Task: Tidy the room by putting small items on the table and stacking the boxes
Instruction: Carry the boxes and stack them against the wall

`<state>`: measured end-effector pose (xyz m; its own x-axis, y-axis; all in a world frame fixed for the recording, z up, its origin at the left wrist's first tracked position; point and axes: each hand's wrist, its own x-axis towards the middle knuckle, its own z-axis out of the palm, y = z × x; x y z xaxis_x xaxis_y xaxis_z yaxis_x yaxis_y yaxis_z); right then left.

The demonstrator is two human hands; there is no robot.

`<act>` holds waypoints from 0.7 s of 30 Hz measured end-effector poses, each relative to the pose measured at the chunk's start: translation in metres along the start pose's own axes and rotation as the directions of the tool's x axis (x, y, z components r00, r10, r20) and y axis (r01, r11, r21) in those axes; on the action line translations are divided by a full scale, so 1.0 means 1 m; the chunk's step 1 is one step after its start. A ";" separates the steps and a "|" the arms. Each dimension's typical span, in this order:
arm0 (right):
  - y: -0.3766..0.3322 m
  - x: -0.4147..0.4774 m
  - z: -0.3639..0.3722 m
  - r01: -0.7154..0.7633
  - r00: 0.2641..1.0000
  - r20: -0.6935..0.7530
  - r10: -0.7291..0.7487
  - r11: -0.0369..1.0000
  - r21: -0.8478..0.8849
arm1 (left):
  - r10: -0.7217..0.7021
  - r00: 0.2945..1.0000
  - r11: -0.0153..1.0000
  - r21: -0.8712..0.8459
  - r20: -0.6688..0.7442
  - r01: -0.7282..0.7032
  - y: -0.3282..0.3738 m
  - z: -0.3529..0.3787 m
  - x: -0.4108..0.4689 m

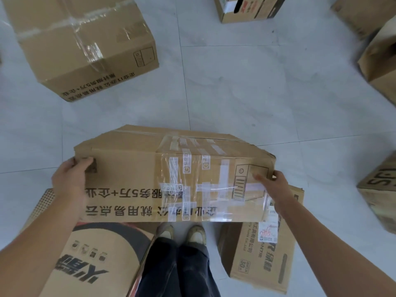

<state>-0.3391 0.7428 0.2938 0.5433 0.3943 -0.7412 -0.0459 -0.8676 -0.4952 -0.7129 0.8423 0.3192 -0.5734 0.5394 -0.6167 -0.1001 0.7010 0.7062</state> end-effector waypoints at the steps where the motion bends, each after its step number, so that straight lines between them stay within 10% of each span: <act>1: -0.004 -0.002 -0.006 0.012 1.000 -0.008 -0.012 1.000 0.019 | 0.031 0.999 0.999 0.019 0.035 -0.031 0.006 0.000 -0.006; 21: -0.037 -0.284 -0.198 0.181 0.869 -0.491 -0.062 0.963 0.198 | 0.315 0.870 0.944 -0.029 0.380 -0.329 0.171 -0.092 -0.226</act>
<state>-0.3258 0.6029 0.6123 0.8866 0.2477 -0.3907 -0.1118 -0.7048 -0.7006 -0.6751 0.7979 0.6110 -0.2211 0.8670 -0.4465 0.0705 0.4708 0.8794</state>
